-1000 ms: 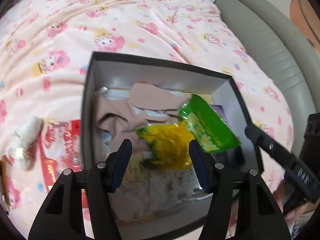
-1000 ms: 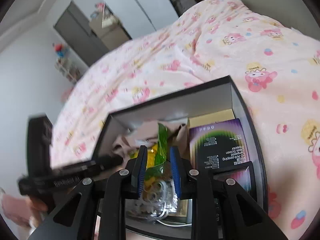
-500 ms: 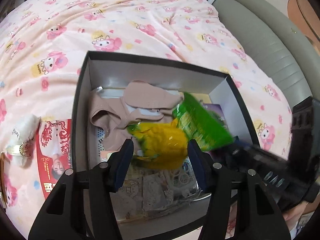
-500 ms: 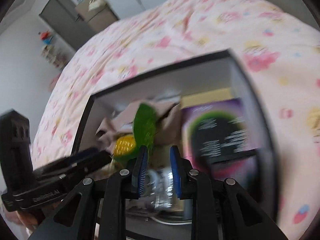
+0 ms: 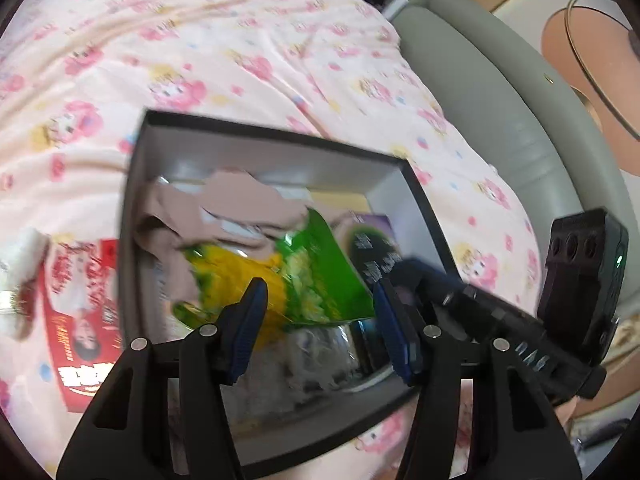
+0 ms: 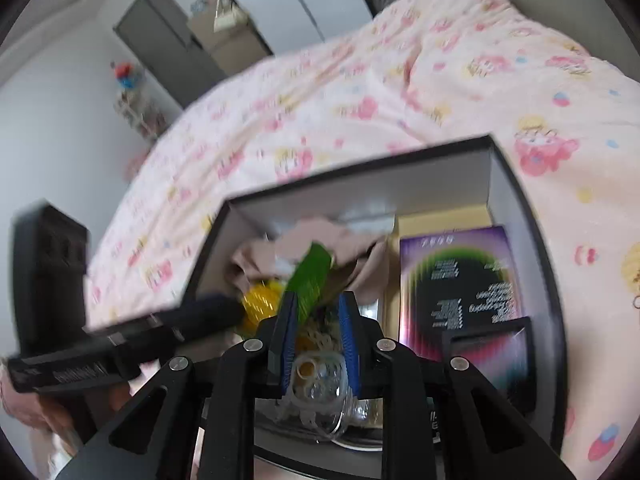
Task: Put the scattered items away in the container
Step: 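Lower the snack bag into the box and open the right gripper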
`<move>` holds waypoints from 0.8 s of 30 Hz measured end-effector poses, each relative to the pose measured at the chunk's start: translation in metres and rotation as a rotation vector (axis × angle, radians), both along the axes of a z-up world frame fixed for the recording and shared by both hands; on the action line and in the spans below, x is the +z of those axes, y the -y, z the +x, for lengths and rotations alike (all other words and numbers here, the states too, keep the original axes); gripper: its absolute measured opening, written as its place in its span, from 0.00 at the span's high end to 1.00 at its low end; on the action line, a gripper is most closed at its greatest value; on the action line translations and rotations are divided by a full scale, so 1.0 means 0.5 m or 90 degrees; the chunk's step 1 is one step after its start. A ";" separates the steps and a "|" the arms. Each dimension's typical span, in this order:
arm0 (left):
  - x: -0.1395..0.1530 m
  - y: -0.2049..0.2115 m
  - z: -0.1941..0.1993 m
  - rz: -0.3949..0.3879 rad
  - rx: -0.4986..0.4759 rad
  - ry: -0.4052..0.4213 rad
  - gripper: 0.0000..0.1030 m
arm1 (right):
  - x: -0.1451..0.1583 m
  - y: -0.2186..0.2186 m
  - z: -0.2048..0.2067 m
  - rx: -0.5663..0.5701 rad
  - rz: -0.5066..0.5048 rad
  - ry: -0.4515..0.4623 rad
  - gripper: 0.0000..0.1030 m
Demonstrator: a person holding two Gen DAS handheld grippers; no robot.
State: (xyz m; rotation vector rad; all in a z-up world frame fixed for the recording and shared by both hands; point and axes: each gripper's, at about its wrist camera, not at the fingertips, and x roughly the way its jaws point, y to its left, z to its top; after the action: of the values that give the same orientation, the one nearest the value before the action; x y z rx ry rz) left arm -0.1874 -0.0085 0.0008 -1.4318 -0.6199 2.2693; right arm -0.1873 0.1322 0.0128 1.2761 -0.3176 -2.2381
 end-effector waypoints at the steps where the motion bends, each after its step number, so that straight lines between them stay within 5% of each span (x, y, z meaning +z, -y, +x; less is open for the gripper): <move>1: -0.008 -0.005 -0.003 0.009 -0.010 0.012 0.43 | 0.004 -0.004 0.002 -0.003 -0.018 -0.001 0.82; 5: -0.030 -0.013 -0.009 0.015 -0.009 0.043 0.35 | 0.009 0.001 0.005 0.012 -0.046 -0.007 0.82; 12: -0.011 0.022 -0.003 -0.037 0.061 0.023 0.43 | -0.011 0.051 -0.009 0.020 0.031 0.031 0.82; 16: -0.005 0.056 -0.002 0.007 0.075 0.022 0.43 | -0.046 0.092 -0.019 0.027 0.071 0.080 0.82; 19: 0.002 0.070 -0.004 0.005 0.079 0.012 0.43 | -0.061 0.123 -0.031 0.046 0.029 0.117 0.82; 24: 0.000 0.093 -0.009 0.027 0.096 0.014 0.43 | -0.060 0.174 -0.025 0.105 -0.003 0.094 0.80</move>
State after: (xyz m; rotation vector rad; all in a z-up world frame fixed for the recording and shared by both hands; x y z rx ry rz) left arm -0.1917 -0.0547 0.0010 -1.4344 -0.8033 2.3417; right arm -0.1997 0.0453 -0.0174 1.4146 -0.2626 -2.0100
